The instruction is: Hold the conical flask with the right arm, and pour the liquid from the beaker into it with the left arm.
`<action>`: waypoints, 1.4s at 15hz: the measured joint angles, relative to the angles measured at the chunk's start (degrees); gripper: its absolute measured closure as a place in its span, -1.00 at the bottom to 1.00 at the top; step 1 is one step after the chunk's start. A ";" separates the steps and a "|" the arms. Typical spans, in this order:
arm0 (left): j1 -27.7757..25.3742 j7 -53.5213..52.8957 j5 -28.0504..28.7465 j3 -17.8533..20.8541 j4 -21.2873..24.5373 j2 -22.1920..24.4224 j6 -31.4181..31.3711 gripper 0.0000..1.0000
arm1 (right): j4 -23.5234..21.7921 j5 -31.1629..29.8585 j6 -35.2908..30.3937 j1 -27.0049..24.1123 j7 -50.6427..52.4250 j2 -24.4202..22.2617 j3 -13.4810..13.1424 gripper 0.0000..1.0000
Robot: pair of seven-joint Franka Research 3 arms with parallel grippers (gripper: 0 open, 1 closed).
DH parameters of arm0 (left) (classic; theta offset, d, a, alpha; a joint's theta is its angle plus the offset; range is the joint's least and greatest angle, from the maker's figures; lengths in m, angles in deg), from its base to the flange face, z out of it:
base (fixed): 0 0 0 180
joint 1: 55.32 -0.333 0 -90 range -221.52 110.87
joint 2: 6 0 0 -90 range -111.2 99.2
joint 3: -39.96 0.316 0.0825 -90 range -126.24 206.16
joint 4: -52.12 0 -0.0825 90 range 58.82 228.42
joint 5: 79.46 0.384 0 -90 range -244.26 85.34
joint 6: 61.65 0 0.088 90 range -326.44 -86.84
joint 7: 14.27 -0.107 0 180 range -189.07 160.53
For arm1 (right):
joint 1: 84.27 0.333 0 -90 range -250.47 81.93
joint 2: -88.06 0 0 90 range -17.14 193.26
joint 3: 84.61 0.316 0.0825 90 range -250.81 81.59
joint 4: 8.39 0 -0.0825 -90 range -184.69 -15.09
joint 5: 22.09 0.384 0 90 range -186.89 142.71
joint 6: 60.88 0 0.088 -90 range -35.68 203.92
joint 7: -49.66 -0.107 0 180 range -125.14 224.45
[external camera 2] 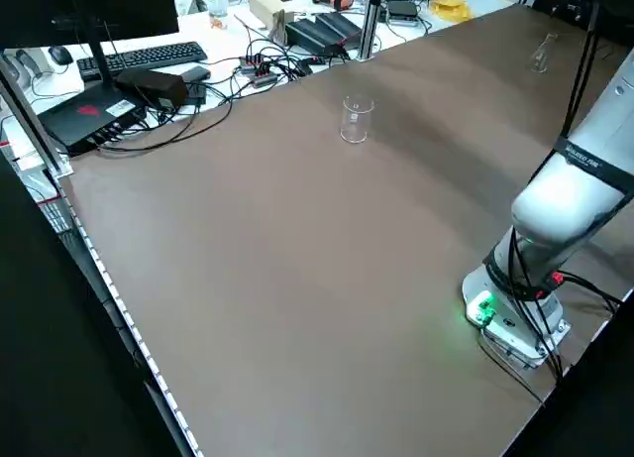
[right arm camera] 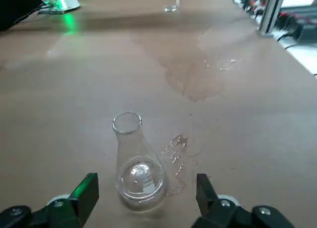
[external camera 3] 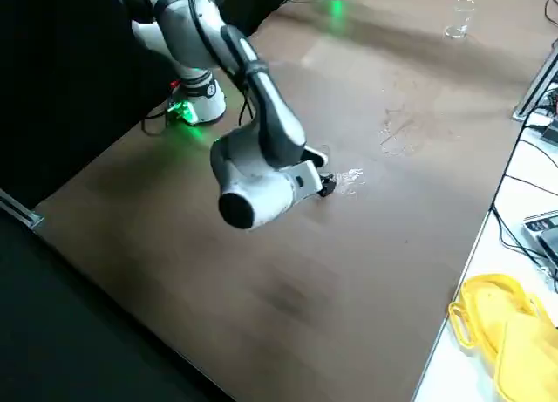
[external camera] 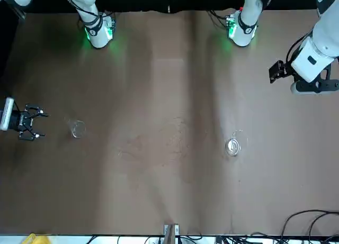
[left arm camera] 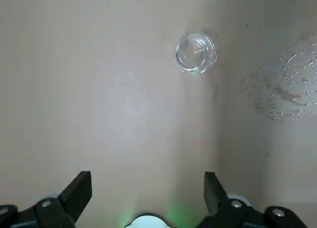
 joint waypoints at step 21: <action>-1.06 -0.45 0.00 0.02 -0.12 0.00 -0.01 -1.00 | 7.80 -21.52 -0.16 22.17 -57.59 -11.63 0.30 -0.78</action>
